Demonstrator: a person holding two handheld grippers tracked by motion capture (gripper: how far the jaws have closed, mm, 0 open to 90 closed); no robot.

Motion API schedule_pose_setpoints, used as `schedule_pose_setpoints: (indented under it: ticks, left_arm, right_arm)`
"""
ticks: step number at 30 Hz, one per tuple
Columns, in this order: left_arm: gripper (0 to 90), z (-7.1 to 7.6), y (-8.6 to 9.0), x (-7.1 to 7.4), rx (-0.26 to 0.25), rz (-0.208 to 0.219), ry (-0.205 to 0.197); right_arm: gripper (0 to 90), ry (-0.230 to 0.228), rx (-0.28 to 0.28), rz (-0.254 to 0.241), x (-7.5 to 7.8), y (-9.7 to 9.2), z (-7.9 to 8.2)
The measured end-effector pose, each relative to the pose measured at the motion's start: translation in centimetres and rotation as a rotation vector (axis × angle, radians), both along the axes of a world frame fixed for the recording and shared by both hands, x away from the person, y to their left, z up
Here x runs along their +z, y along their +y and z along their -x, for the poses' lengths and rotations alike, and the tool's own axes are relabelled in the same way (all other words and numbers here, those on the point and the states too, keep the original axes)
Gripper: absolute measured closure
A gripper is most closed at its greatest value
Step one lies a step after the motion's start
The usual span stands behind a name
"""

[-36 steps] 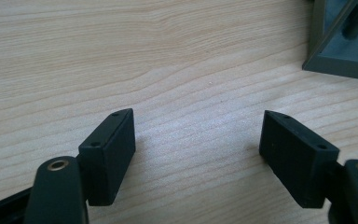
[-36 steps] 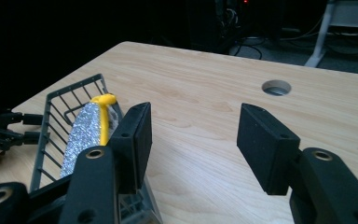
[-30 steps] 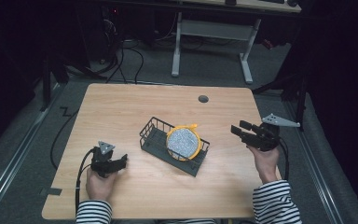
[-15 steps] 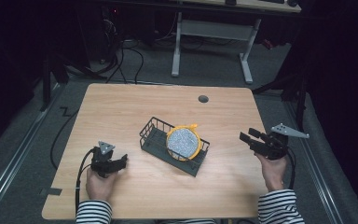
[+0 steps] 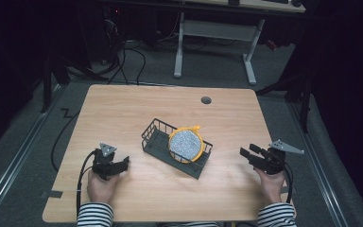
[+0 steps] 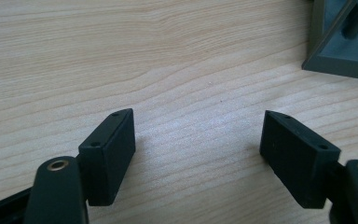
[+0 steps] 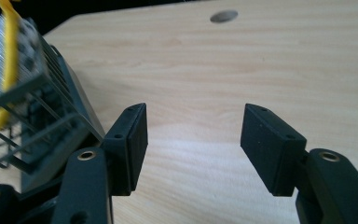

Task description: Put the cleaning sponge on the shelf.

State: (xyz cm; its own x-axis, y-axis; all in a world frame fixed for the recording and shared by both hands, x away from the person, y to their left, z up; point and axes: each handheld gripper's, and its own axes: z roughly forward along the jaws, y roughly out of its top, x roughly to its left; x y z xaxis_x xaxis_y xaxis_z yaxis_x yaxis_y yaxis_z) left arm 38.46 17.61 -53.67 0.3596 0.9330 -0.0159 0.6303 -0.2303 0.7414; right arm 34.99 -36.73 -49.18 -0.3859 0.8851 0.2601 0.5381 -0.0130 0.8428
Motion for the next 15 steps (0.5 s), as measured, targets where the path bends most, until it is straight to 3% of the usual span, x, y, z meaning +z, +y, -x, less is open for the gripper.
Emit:
schedule_pose_setpoints:
  ticks: [7, 15]
  left_arm:
    - [27.1, 0.0, 0.0, 0.0, 0.000, 0.000, 0.000]
    - [26.7, 0.0, 0.0, 0.0, 0.000, -0.002, -0.001]
  right_arm:
    - [41.1, 0.049, -0.007, 0.070, -2.3, 0.9, 0.0]
    - [41.2, 0.062, -0.015, 0.154, -3.3, 1.7, -0.1]
